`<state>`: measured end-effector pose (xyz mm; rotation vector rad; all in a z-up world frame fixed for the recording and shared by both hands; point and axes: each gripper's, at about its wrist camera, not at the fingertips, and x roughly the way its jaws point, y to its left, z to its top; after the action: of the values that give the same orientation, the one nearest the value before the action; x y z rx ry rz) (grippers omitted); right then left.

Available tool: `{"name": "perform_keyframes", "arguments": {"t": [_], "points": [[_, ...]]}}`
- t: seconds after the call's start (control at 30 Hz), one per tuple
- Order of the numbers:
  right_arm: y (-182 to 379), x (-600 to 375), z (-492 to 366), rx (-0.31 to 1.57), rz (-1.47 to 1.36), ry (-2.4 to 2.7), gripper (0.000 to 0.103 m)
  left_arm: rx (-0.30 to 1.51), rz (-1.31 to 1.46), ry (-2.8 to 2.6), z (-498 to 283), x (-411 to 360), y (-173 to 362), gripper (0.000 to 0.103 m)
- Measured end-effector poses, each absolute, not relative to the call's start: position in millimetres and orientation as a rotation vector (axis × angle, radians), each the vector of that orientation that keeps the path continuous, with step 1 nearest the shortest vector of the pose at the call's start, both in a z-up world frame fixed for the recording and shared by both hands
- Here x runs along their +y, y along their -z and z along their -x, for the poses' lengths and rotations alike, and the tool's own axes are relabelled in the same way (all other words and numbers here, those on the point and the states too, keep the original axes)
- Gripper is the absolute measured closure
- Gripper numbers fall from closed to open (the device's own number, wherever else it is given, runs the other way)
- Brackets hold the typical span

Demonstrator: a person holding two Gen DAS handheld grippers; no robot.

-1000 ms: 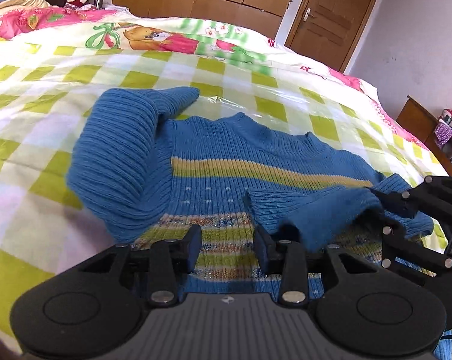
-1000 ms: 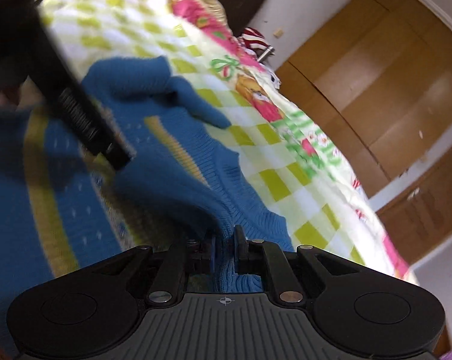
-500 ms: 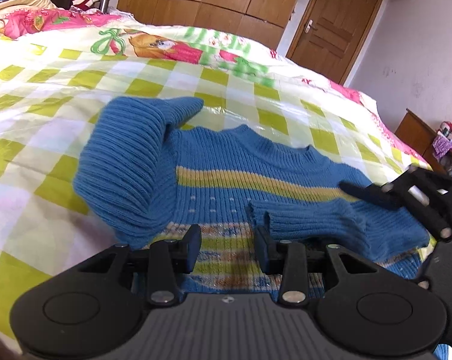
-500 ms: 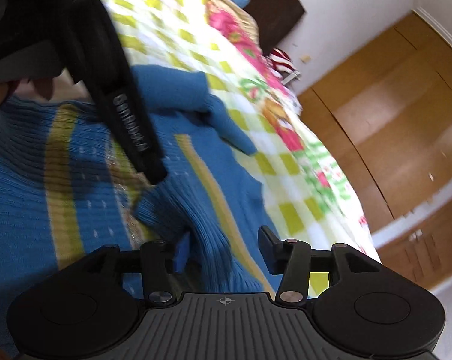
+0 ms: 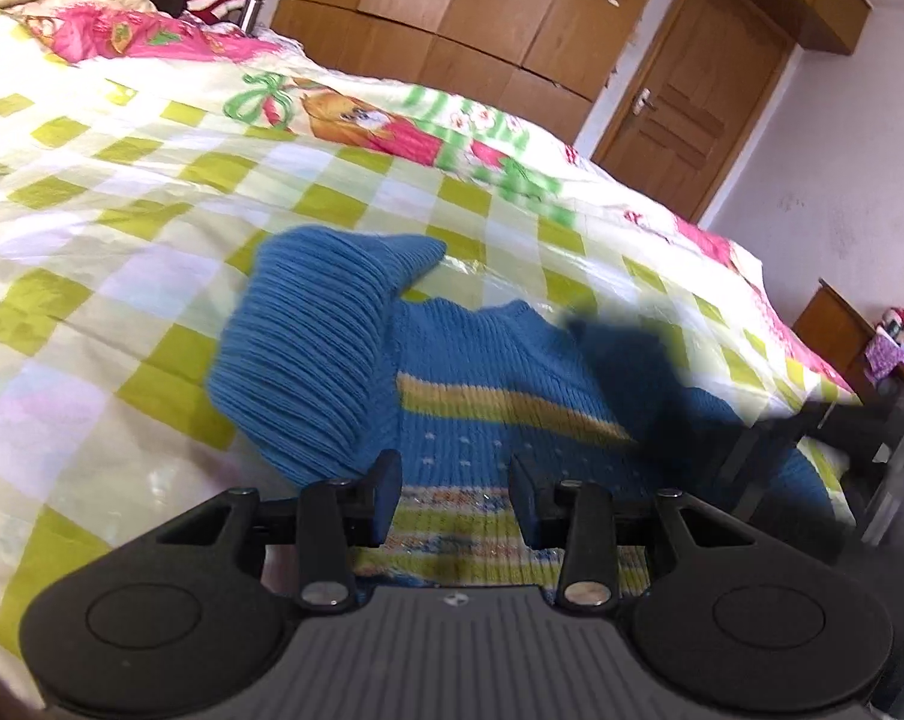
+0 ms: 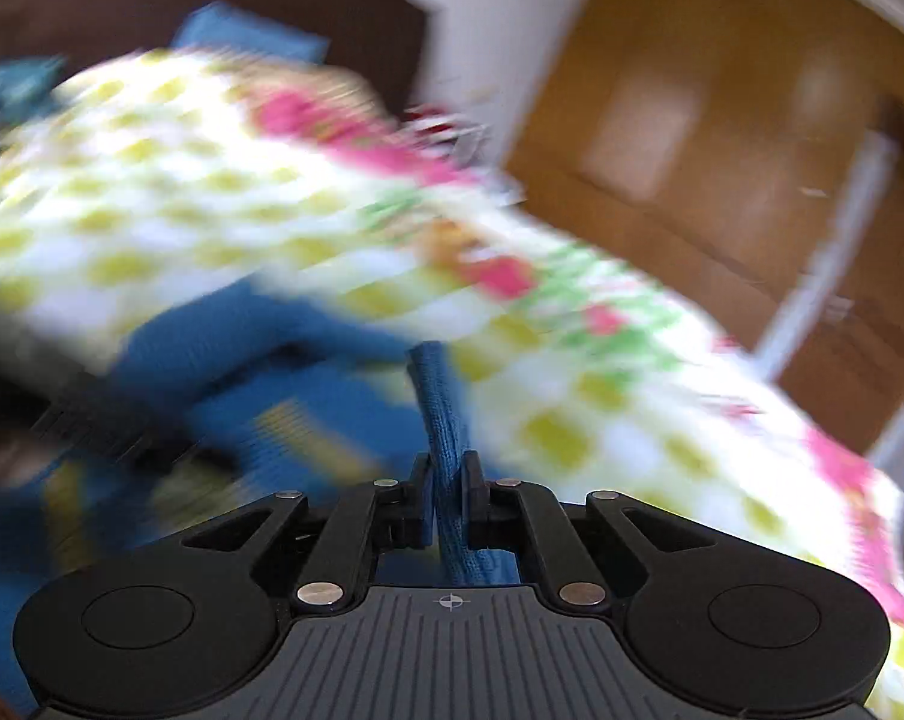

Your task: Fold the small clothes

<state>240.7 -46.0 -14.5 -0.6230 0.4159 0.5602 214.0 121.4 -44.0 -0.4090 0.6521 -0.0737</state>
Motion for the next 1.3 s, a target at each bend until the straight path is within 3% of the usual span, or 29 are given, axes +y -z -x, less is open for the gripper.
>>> {"name": "perform_keyframes", "arguments": {"t": [0.07, 0.17, 0.33, 0.43, 0.67, 0.9, 1.0, 1.1, 1.3], "points": [[39.0, -33.7, -232.4, 0.465, 0.687, -0.628, 0.097, 0.643, 0.412, 0.059, -212.6, 124.4, 43.1, 0.05], [59.7, -24.9, -225.5, 0.533, 0.722, -0.671, 0.087, 0.633, 0.402, 0.04, -212.2, 125.0, 41.8, 0.05], [34.4, -54.0, -212.3, 0.493, 0.634, -0.618, 0.086, 0.596, 0.295, 0.053, -210.7, 105.1, 30.4, 0.048], [19.7, -93.0, -214.6, 0.519, 0.537, -0.506, 0.08, 0.593, 0.249, 0.101, -213.8, 86.9, 23.7, 0.046], [36.8, -178.0, -211.1, 0.576, 0.578, -0.16, 0.08, 0.651, 0.141, 0.184, -241.8, 45.5, 25.9, 0.043], [50.8, -195.4, -219.9, 0.567, 0.414, -0.141, 0.077, 0.752, 0.073, 0.104, -256.2, 34.8, 52.3, 0.043], [54.2, -204.3, -233.2, 0.568, 0.343, -0.046, 0.082, 0.758, 0.04, 0.069, -252.3, 31.3, 51.3, 0.042], [44.7, -237.0, -237.5, 0.601, 0.179, 0.019, 0.081, 0.764, 0.067, 0.055, -245.5, 35.1, 55.4, 0.04], [28.7, -233.0, -192.9, 0.627, 0.387, -0.101, 0.071, 0.741, 0.055, 0.047, -236.7, 33.1, 53.9, 0.04]]}}
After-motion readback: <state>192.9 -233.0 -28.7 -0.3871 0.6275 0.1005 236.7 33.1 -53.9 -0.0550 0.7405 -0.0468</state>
